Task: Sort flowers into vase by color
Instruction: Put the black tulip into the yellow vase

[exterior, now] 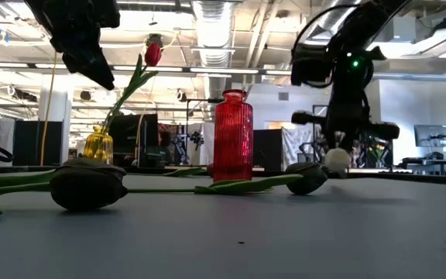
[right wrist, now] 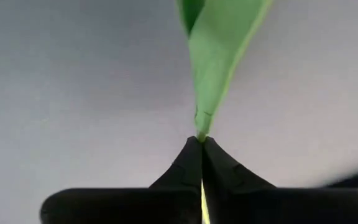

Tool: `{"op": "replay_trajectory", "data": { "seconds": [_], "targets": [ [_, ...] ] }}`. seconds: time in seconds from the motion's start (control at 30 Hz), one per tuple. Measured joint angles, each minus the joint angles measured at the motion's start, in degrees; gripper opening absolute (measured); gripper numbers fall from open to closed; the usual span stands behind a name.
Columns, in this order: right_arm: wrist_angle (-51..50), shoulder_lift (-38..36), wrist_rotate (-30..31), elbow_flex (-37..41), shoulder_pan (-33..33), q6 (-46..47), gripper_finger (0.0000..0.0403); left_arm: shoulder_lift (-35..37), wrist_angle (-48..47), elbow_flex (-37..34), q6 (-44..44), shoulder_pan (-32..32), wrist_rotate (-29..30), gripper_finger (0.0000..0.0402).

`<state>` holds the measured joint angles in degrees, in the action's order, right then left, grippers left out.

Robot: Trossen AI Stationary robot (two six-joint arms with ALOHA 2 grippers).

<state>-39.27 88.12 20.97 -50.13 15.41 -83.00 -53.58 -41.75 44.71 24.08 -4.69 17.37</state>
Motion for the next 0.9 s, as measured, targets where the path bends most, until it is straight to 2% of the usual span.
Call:
{"op": "replay_trajectory", "data": {
  "seconds": [0.3,0.4,0.6,0.73,0.9],
  "targets": [
    [-1.4,-9.56,-0.31,-0.07,-1.59,6.72,0.0019,0.0,9.01,0.0,-5.86,-0.02,-1.94,0.0164],
    [-2.14,-13.1,-2.89,-0.07,-1.38,9.81,0.0022,0.0,11.2,0.0,-7.19,-0.13,-2.37,0.0164],
    [-0.85,-19.76,-14.59,-0.09,0.34,18.53,0.0019,0.0,15.04,0.0,-9.26,-0.13,-2.51,0.0164],
    [3.41,-22.55,-23.38,-0.11,1.77,27.71,0.0019,0.0,17.47,0.0,-10.46,-0.13,-2.53,0.0164],
    [10.11,-24.09,-30.99,-0.13,2.22,37.71,0.0019,-0.02,20.11,0.0,-11.64,-0.2,-3.06,0.0164]
  ]
}}
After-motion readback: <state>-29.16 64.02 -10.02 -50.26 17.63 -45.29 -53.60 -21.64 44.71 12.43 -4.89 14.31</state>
